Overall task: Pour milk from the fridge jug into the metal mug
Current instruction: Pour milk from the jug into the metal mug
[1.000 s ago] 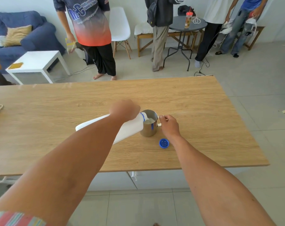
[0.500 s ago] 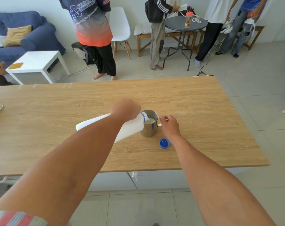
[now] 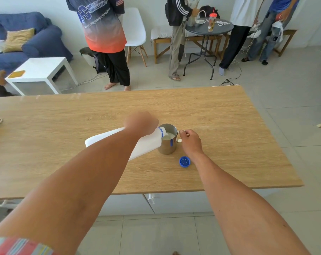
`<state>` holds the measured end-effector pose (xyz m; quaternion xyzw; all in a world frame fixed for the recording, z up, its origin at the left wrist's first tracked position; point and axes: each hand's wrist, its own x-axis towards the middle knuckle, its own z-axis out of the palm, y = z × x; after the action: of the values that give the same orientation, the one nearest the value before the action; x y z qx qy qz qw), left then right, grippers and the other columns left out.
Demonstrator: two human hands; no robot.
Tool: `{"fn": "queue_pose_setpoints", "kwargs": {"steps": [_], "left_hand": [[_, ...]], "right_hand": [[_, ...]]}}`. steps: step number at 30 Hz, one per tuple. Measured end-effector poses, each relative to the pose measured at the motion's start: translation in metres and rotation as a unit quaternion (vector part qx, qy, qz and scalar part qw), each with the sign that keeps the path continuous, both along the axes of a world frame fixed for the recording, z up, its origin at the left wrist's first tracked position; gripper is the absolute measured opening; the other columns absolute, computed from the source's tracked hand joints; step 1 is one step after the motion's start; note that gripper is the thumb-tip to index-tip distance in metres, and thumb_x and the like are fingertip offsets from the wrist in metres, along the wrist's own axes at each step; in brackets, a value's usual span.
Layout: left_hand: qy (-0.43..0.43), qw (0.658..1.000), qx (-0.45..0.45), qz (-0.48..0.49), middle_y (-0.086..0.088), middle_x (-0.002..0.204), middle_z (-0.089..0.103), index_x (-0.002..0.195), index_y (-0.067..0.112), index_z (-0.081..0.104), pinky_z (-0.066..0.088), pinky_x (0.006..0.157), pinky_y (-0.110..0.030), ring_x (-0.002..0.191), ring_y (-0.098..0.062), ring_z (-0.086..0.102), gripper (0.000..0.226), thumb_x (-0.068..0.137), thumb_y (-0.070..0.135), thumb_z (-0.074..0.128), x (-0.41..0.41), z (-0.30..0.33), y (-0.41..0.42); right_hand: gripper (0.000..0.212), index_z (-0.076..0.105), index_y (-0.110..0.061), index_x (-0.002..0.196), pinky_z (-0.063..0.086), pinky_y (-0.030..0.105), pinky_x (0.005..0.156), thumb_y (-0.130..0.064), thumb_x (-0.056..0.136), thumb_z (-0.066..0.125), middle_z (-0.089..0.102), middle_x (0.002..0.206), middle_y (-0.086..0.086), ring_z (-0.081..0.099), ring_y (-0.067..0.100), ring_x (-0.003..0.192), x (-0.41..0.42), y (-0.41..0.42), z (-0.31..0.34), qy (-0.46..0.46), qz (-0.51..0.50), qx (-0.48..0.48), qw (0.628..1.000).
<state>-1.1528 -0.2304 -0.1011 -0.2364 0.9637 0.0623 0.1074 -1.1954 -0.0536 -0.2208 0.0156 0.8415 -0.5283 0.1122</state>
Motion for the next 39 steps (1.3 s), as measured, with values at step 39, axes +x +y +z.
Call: {"fn": "queue_pose_setpoints", "kwargs": {"steps": [39], "left_hand": [[-0.011,1.000,-0.018,-0.010,-0.004,0.081,0.051,0.102,0.012,0.060,0.040,0.073,-0.037,0.081,-0.028,0.056,0.036,0.105,0.038,0.035,-0.0045,-0.0008,-0.0010]], "right_hand": [[0.031,0.068,-0.010,0.112,0.039,0.026,0.064,-0.034,0.107,0.050,0.064,0.101,0.000,0.057,0.018,0.089,0.0004,-0.0018,0.0032,-0.001,0.000,0.000,1.000]]}}
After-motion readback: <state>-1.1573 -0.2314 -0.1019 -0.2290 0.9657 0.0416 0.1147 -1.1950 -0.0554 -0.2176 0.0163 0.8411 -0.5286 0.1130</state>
